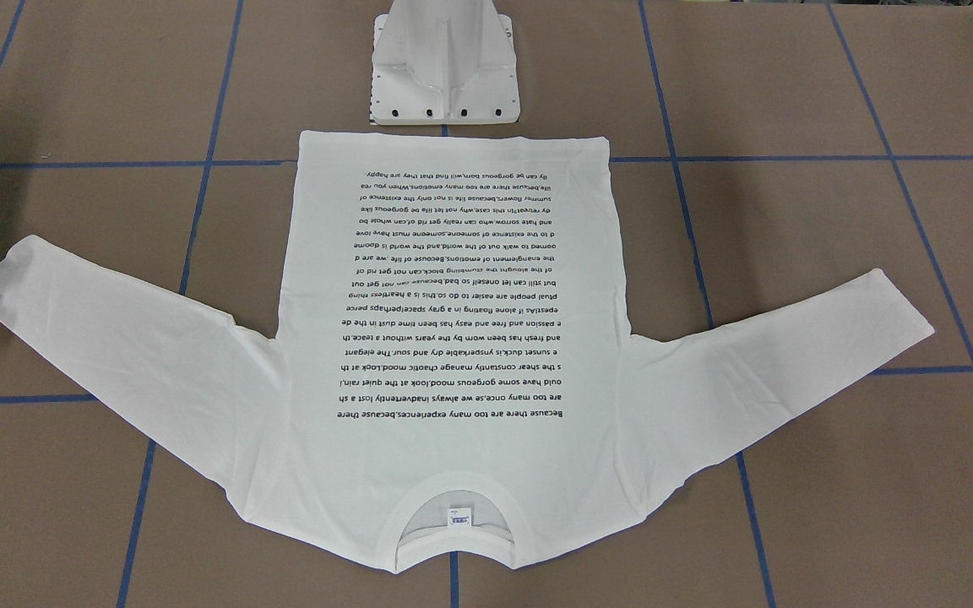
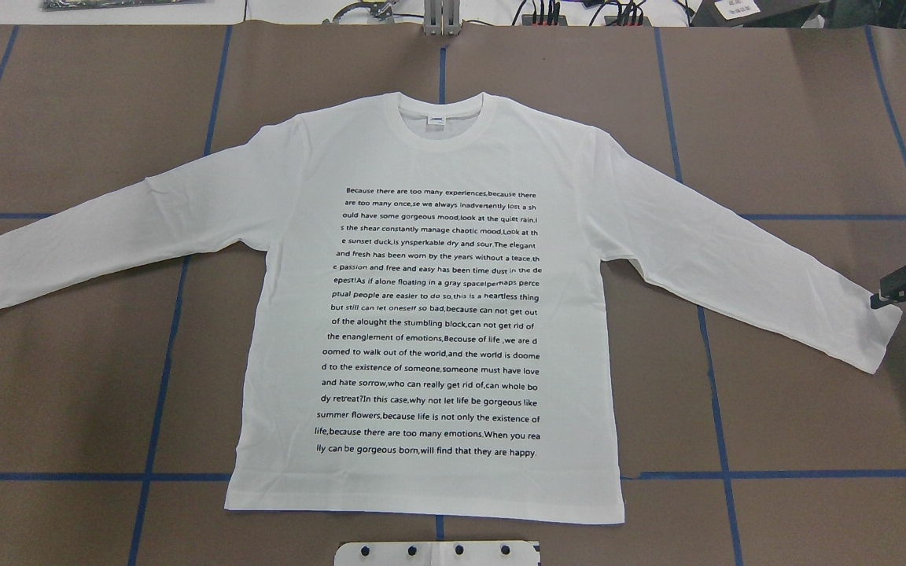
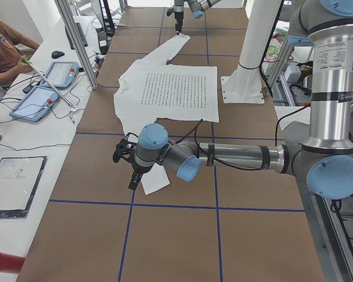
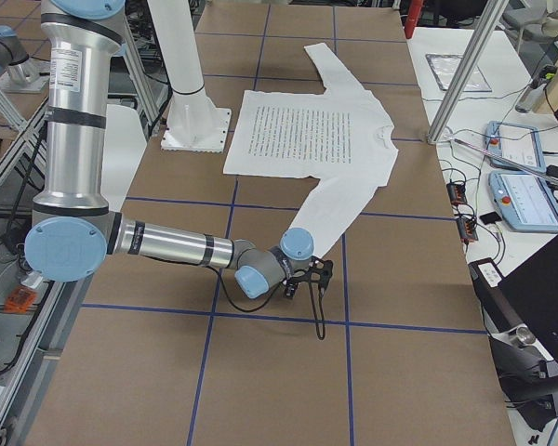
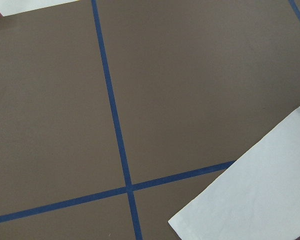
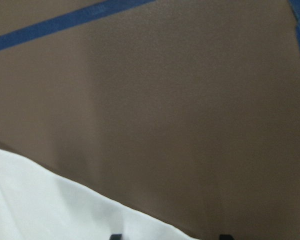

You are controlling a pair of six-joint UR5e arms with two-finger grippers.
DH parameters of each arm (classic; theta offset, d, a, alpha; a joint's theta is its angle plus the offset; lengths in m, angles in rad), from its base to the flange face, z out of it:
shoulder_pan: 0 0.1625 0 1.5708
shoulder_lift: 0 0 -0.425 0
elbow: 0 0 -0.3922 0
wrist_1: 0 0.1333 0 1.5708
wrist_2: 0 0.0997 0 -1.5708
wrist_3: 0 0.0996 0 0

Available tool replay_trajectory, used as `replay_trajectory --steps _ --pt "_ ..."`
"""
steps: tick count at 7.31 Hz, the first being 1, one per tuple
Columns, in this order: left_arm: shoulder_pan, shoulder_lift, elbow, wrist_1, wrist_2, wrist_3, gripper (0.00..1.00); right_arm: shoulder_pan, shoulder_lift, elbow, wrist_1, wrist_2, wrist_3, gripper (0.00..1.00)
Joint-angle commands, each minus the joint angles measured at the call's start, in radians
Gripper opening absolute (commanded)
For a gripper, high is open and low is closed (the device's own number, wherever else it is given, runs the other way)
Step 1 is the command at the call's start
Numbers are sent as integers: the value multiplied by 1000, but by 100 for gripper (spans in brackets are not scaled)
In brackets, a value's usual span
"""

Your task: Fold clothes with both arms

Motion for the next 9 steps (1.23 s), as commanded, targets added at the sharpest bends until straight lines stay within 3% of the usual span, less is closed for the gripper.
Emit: replay_trajectory --steps 1,2,3,5,9 --pt "0 0 0 0 0 -1 100 -2 -4 1 1 0 8 37" --pt "0 0 0 0 -2 -1 100 -2 -6 0 1 0 15 7" --pt "0 0 0 0 0 -1 100 -2 -10 0 1 -1 17 0" --pt "0 0 0 0 0 -1 100 -2 -12 7 1 2 17 0" --pt "0 -1 -2 -1 -2 -1 100 -2 52 176 -51 48 191 0"
